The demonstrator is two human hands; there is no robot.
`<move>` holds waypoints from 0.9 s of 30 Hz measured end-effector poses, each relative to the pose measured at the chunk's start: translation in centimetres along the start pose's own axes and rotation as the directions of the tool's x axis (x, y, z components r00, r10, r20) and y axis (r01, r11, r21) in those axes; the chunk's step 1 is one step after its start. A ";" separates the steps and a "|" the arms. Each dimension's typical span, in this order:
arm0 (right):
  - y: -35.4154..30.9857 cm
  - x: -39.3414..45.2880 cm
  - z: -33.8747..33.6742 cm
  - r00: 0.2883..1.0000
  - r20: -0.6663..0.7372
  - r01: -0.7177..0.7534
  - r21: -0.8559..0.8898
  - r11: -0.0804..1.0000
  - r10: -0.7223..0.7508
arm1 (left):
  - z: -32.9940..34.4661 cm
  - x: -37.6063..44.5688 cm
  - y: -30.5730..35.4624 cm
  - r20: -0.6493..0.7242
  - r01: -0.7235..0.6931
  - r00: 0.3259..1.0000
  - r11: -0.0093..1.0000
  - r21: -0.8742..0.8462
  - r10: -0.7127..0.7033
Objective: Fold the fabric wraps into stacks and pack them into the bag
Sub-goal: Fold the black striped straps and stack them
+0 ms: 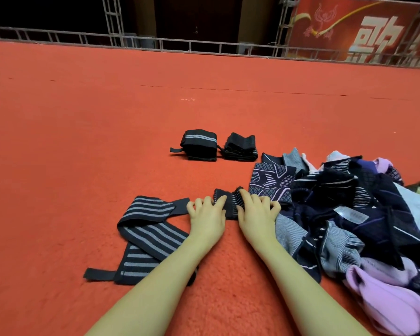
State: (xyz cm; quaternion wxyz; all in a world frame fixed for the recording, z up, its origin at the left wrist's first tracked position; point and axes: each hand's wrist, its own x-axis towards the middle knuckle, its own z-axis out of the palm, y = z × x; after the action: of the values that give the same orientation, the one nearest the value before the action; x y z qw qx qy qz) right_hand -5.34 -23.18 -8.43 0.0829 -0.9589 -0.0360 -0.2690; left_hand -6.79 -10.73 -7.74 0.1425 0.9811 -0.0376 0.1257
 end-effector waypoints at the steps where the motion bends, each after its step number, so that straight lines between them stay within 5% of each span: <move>1: 0.0 0.0 0.1 1.000 -0.013 0.001 0.010 1.000 -0.001 | 0.2 0.1 -0.2 0.000 0.013 1.000 1.000 -0.003 -0.013; 7: -0.2 0.5 -0.1 0.996 -0.084 -0.014 0.138 0.990 0.026 | 0.0 0.3 -0.3 -0.167 -0.056 0.985 0.994 -0.099 0.039; 12: -1.1 3.9 -1.3 0.968 -0.242 -0.022 0.196 0.980 0.070 | -1.8 3.7 -0.8 -0.413 -0.130 0.898 0.989 0.072 0.148; 23: 1.2 16.7 1.4 0.939 -0.344 0.046 0.058 0.997 -0.023 | -3.0 17.6 -0.1 -0.428 -0.179 0.878 0.977 0.118 0.213; 27: 3.1 21.9 4.1 0.949 -0.314 0.002 0.092 0.996 0.027 | -1.7 23.6 0.8 -0.316 -0.137 0.940 0.991 -0.002 0.129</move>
State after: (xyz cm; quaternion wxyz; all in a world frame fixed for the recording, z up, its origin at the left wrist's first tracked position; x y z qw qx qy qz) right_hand 15.74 -24.92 -0.86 0.1327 -0.8992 -0.0283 -0.4159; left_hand 15.54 -11.93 0.19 0.1496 0.9419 -0.0820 0.2893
